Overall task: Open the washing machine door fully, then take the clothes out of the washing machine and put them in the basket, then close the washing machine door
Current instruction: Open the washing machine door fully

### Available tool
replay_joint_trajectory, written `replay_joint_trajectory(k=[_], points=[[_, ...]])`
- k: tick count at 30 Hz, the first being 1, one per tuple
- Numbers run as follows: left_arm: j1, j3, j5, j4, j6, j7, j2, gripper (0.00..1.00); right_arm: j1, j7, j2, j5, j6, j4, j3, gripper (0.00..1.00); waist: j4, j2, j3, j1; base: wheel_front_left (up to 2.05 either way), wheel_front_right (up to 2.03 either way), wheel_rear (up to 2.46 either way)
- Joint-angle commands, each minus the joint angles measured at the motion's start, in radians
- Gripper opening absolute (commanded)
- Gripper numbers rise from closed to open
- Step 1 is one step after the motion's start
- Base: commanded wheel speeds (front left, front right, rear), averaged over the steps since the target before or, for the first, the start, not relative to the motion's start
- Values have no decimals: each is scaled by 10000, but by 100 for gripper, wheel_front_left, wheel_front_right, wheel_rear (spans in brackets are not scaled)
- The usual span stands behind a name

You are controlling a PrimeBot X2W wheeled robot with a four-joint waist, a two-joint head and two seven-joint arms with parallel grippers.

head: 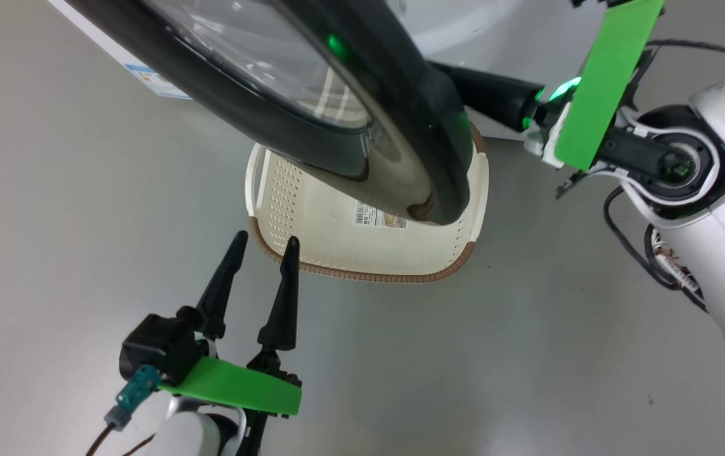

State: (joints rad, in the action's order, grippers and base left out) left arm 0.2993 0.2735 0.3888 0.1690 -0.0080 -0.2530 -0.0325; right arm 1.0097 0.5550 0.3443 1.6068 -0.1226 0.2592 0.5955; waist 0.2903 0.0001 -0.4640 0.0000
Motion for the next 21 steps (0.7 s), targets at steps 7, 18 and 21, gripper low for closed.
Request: replay_joint_trajectory(k=[7,18,21], points=[[-194,-368,74,-418,12,-88,-177,100,-361,-150,-204,-361,-81,-346,6,0,21,-1,33,0,0,0,0],[-323,-568,-22,-352,-112,-88,-177,100,-841,-990,68,-676,-81,-10,-155,100,-129,-1,320,0,0,0,0],[-380,-686,-84,-314,-164,-88,-177,100,-1152,-1363,167,-707,-81,75,-234,100,-250,-1,429,0,0,0,0]])
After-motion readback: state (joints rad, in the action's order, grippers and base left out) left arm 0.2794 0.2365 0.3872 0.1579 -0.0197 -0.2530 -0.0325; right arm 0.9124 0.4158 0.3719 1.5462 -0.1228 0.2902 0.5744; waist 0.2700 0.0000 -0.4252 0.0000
